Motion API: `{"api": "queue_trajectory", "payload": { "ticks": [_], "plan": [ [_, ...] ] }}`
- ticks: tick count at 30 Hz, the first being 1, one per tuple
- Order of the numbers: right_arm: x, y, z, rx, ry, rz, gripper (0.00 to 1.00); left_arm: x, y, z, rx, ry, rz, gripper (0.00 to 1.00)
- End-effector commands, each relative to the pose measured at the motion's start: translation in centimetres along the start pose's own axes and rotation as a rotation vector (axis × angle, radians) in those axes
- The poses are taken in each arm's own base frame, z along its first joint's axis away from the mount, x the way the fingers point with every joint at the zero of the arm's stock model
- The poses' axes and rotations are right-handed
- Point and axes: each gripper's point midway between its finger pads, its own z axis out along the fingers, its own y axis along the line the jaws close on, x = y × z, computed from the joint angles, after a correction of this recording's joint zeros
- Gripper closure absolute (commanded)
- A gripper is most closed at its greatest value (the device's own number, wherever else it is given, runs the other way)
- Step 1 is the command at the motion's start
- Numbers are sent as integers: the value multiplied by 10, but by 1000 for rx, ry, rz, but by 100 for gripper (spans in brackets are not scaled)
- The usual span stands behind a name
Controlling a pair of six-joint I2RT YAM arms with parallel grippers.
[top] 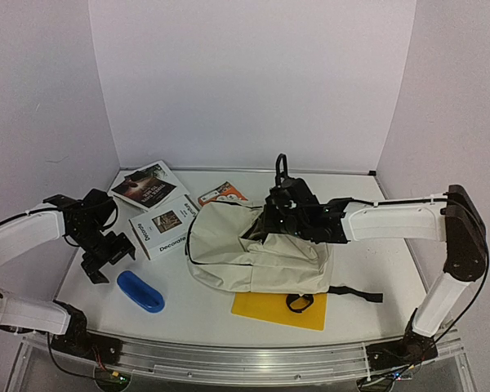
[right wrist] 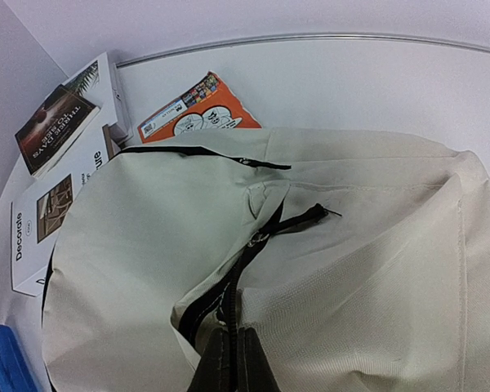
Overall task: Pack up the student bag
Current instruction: Pick up the personal item from the center of the board.
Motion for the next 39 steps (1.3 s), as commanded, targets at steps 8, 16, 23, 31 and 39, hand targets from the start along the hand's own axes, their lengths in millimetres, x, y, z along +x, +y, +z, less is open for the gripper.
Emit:
{"api": "queue_trajectory", "payload": {
  "ticks": [8,16,23,31,39],
  "plan": [
    [-45,29,-17,-128,-124,74,100,13,3,30,67,56,-86,5],
    [-49,33,-17,-141,-126,74,100,15,-2,54,35,111,-40,6],
    [-45,34,-14,-143,-113,81,100,8,-2,60,-15,95,4,24],
    [-45,36,-13,-149,-110,79,100,11,-1,68,-24,118,25,36],
    [-47,34,-15,-145,-117,81,100,2,-16,42,11,49,123,44]
  ]
}}
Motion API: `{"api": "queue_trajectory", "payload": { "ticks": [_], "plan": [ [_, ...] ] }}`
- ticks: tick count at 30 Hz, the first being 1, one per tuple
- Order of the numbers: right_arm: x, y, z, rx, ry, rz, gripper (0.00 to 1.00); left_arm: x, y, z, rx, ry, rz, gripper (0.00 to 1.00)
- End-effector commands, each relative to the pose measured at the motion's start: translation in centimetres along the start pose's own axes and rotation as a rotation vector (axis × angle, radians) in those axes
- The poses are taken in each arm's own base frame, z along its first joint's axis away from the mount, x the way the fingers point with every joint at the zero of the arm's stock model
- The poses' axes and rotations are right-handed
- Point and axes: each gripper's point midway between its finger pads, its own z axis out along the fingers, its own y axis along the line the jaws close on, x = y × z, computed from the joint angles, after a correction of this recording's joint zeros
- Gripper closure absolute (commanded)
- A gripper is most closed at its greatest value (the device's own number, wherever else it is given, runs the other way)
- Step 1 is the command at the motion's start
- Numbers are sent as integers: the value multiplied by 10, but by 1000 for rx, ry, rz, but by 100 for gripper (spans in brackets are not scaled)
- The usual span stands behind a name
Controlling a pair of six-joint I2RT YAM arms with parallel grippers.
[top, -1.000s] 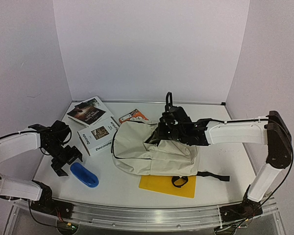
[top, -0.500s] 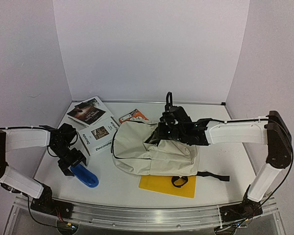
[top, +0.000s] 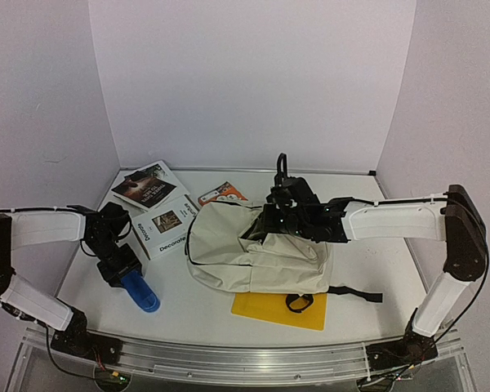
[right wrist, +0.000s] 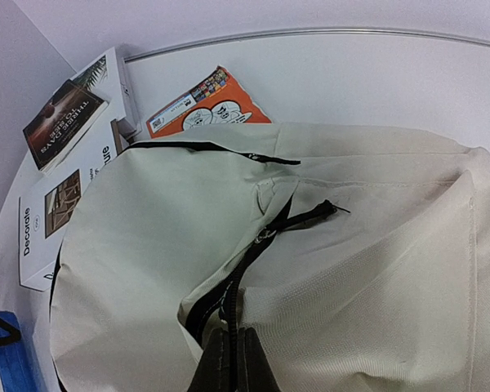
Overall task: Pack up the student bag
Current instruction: Pick up the personal item from the center of the board, then place the personal item at the center of the board.
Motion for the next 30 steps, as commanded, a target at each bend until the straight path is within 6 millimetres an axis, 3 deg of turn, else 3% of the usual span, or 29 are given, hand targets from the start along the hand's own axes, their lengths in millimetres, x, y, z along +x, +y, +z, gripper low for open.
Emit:
{"api": "queue_trajectory", "payload": {
  "ticks": [1,5,9,11,12,15,18,21,26,30],
  "plan": [
    [-47,31,-17,-113,-138,69,100,-12,-25,-33,66,-85,92,44],
    [-50,31,-18,-113,-143,68,100,-17,-49,-66,113,-146,222,46],
    [-49,30,-18,-111,-143,64,100,-28,-65,-83,95,-181,351,45],
    [-50,32,-18,-117,-141,61,100,-45,-87,-97,86,-230,431,44],
    [-51,33,-18,-119,-142,61,100,-48,-89,-98,83,-234,447,43],
    [-53,34,-20,-125,-143,62,100,-71,-125,-104,115,-255,524,43],
    [-55,34,-22,-126,-148,65,100,-85,-144,-96,114,-225,591,43],
    [-59,34,-27,-128,-159,66,100,-103,-153,-68,37,-173,664,43],
    [-63,31,-32,-123,-169,67,100,-129,-174,-52,-9,-199,746,42],
    [-61,31,-31,-122,-164,70,100,-134,-184,-43,0,-186,756,28]
  ]
}}
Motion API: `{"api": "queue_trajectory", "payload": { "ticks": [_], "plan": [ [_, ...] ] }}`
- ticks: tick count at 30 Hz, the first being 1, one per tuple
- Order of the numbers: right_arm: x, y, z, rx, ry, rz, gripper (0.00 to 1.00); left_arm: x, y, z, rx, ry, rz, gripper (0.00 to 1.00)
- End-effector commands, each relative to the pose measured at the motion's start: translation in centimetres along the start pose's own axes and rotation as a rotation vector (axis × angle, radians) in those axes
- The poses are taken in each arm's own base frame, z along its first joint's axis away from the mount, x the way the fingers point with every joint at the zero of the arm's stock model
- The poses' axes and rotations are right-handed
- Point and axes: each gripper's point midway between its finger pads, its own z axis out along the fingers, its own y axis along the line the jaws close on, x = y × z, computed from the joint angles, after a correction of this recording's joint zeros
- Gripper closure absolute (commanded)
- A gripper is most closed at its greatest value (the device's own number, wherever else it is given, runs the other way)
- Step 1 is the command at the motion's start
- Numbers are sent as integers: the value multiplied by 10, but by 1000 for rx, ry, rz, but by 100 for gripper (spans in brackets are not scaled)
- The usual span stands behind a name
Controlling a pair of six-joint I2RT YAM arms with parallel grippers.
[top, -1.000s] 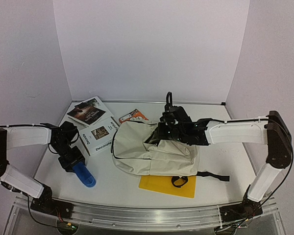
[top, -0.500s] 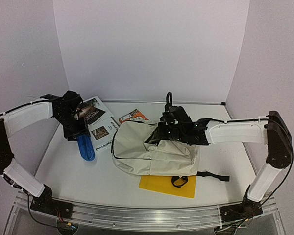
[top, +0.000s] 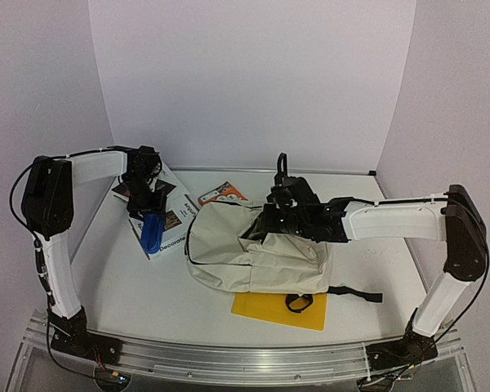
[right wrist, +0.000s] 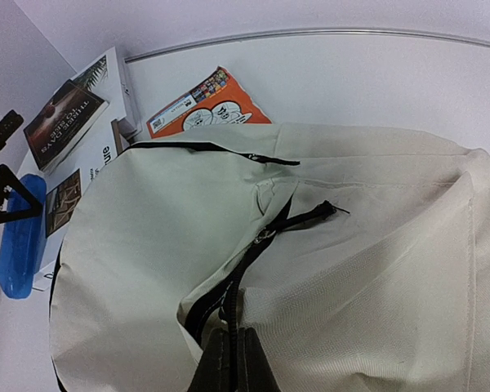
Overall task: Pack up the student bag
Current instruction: Place the personal item at the center of the board, then pick up the personal item from the center of the board.
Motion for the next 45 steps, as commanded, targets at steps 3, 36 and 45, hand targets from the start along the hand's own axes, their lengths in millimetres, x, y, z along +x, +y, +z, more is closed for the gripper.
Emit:
{"api": "queue_trajectory", "payload": {
  "ticks": [3,36,45],
  "plan": [
    [-60,31,-29,-118,-160,69,100,-19,-6,-8,21,-58,29,14],
    [-53,34,-21,-120,-136,67,100,45,-2,-10,58,-38,15,12],
    [-55,35,-22,-122,-139,69,100,50,-1,9,61,-9,-17,22]
  ]
}}
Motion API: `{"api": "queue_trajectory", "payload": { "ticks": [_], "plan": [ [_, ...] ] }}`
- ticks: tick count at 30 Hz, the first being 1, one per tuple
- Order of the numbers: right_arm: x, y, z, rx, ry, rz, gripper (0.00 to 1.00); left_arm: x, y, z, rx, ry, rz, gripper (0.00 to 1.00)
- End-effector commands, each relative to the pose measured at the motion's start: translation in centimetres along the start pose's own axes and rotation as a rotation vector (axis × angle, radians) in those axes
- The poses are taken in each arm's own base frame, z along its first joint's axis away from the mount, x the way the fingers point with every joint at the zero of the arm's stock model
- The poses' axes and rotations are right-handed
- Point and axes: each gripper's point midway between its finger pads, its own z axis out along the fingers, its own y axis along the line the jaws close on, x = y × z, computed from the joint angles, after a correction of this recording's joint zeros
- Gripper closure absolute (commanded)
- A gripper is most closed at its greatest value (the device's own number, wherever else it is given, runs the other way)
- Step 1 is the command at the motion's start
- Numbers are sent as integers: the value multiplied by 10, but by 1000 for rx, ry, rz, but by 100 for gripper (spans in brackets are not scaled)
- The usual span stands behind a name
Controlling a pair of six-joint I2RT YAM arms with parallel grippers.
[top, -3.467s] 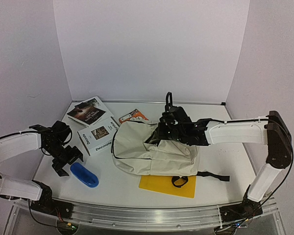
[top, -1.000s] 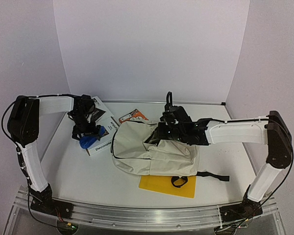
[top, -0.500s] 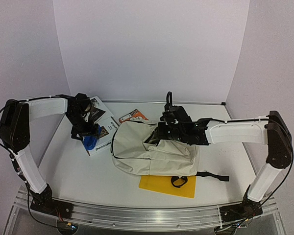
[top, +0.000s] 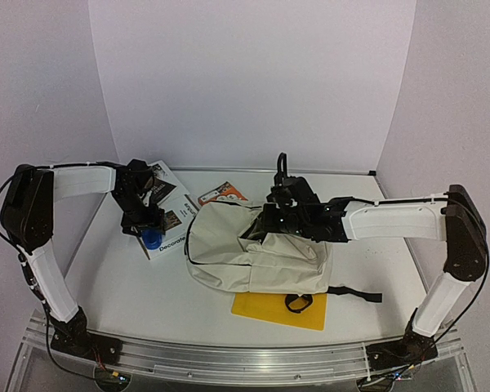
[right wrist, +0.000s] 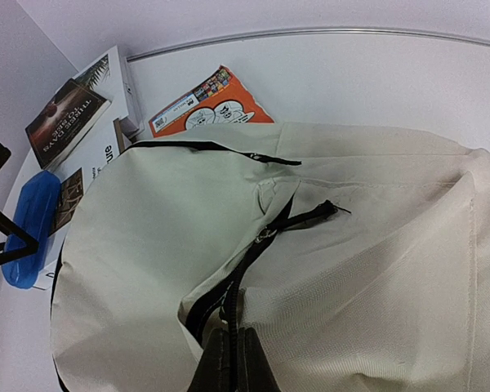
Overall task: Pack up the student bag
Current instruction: Pick up the personal item from the center of the board.
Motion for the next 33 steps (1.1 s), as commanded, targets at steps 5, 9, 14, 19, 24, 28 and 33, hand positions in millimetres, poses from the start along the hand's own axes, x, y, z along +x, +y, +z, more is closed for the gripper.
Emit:
{"api": "queue_trajectory", "payload": {
  "ticks": [5,9,14,19,24,28,33],
  "plan": [
    [-55,33,-21,-112,-142,69,100,-2,-1,11,-3,-5,-21,26],
    [-54,33,-20,-114,-141,69,100,0,-1,11,-9,-5,-20,31],
    [-54,34,-19,-114,-139,68,100,5,2,14,-32,2,-8,40],
    [-56,35,-20,-119,-142,68,100,9,2,11,-38,-14,15,46],
    [-60,39,-24,-136,-145,71,100,6,-16,-14,21,-102,63,50],
    [-63,42,-26,-149,-146,74,100,8,-41,-43,82,-158,103,51],
    [-68,47,-31,-169,-153,75,100,22,-104,-80,245,-181,196,52]
  ]
}}
